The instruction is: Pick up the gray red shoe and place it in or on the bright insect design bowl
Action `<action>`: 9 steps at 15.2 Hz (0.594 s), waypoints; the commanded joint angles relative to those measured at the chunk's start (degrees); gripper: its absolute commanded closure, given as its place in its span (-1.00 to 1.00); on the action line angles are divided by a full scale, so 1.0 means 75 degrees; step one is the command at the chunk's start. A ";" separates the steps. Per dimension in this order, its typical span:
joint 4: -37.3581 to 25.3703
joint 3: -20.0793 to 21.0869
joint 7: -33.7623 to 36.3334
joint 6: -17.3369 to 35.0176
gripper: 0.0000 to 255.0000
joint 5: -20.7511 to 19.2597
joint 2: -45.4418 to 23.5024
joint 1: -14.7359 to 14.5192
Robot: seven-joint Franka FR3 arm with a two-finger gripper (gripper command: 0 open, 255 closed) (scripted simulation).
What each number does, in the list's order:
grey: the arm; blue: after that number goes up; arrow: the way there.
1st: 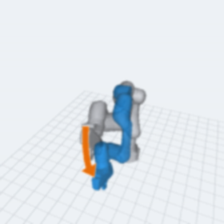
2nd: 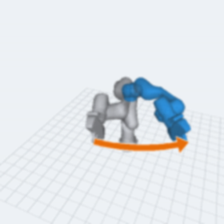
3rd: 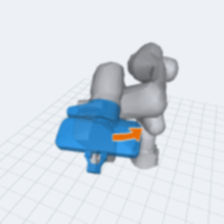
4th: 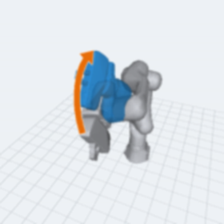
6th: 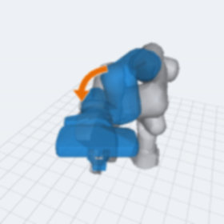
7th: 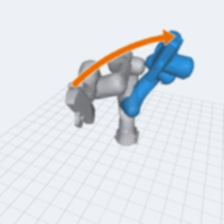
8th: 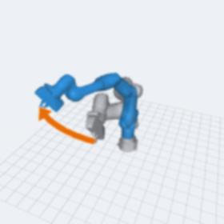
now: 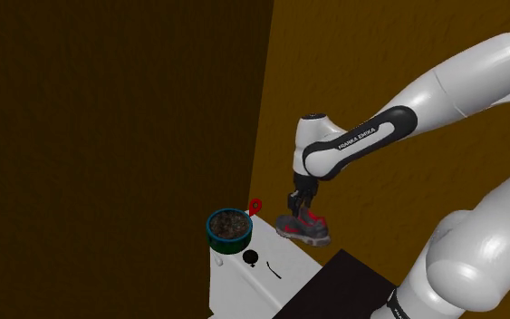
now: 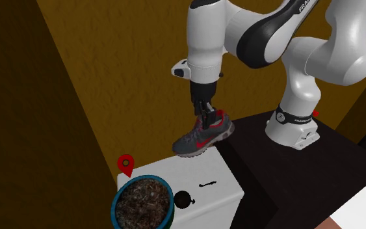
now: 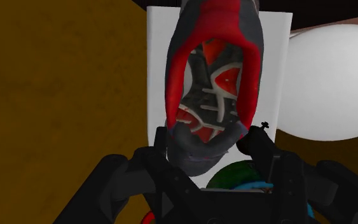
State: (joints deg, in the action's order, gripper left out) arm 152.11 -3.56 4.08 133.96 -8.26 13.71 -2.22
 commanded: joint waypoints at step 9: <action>-0.2939 0.0511 0.0654 -0.0990 1.00 0.0349 -0.2008 -0.0485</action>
State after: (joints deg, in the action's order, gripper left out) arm 132.51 -0.21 8.26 127.69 -5.86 -0.05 -5.40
